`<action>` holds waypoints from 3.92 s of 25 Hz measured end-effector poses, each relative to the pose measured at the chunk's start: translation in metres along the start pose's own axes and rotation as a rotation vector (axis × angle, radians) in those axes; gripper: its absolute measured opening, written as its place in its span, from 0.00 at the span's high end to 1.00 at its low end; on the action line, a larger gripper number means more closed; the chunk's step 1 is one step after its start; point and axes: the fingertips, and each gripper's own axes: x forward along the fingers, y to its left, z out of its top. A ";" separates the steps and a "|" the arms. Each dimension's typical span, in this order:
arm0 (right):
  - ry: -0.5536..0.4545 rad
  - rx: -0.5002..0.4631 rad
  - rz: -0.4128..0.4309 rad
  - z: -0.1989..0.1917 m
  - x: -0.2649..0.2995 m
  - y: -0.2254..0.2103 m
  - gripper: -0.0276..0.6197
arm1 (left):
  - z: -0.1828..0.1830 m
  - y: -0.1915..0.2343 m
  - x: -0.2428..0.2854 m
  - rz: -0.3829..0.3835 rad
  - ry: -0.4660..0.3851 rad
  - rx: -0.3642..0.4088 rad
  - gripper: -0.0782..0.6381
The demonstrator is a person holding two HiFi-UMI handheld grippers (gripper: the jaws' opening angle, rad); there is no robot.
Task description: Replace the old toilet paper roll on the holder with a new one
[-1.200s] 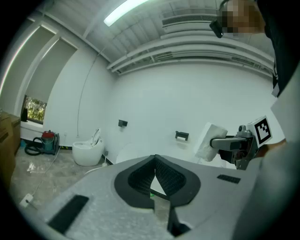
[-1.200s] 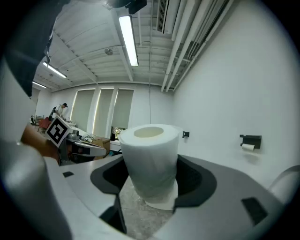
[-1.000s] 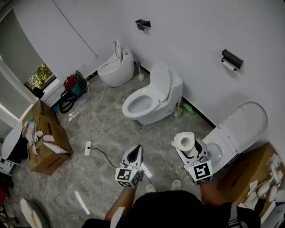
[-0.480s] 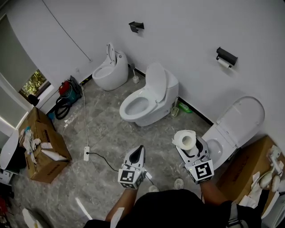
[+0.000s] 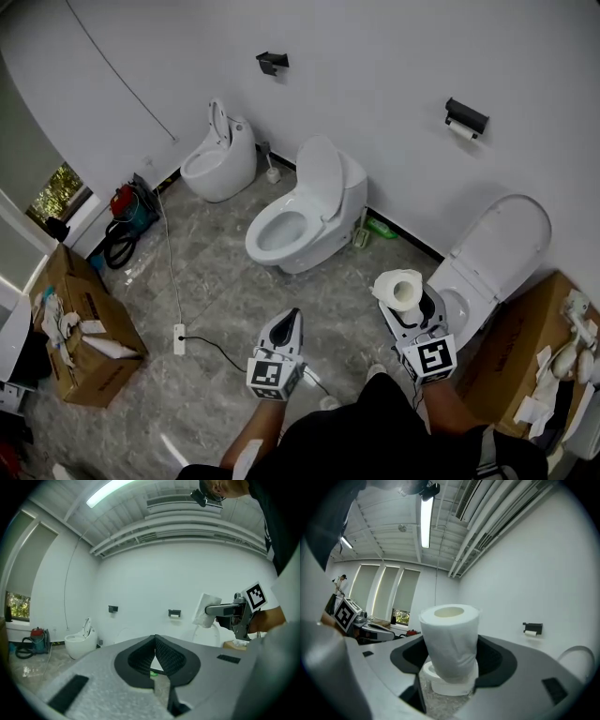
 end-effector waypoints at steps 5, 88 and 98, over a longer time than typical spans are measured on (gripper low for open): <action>0.000 -0.006 -0.044 -0.001 0.022 -0.024 0.51 | 0.003 0.008 0.026 -0.027 0.001 0.006 0.88; 0.160 0.139 -0.848 -0.062 0.225 -0.521 0.51 | 0.083 -0.159 0.707 -1.001 0.050 0.286 0.88; 0.176 0.177 -0.837 -0.077 0.208 -0.549 0.51 | 0.096 -0.230 0.733 -0.957 -0.109 0.649 0.73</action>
